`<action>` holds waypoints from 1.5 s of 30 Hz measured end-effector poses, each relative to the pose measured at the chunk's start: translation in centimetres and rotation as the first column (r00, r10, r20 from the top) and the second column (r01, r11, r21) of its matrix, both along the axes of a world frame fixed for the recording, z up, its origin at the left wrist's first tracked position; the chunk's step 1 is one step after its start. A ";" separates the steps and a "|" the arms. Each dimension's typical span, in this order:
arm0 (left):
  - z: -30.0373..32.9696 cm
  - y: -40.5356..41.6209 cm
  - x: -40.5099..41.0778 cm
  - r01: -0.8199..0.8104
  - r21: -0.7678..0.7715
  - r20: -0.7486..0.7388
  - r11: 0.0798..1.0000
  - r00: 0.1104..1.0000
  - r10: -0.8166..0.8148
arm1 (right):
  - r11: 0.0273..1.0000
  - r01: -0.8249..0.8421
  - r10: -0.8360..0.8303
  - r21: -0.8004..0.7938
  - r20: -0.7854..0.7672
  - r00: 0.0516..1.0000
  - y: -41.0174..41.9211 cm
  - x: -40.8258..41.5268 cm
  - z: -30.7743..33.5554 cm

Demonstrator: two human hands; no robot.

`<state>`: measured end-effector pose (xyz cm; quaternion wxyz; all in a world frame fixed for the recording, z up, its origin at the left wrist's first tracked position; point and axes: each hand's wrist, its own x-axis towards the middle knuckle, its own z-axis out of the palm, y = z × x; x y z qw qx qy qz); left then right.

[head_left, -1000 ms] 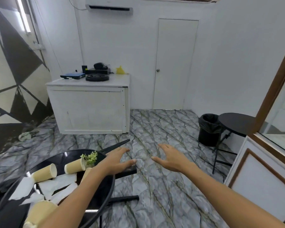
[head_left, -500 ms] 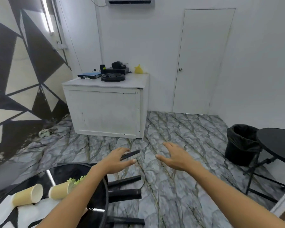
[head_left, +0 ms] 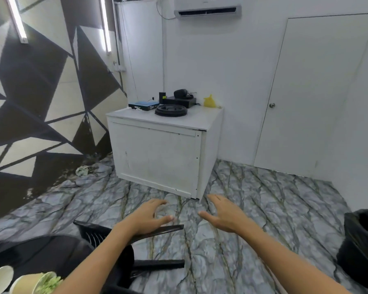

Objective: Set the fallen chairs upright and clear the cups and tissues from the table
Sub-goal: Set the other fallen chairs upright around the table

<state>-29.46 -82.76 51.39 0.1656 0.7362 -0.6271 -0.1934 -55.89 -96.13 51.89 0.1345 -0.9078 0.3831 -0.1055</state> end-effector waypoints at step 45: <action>-3.6 -45.7 26.2 -0.791 0.121 -0.061 0.600 0.597 0.800 | 0.572 -0.812 0.820 0.118 -0.054 0.570 -61.5 48.0 -3.2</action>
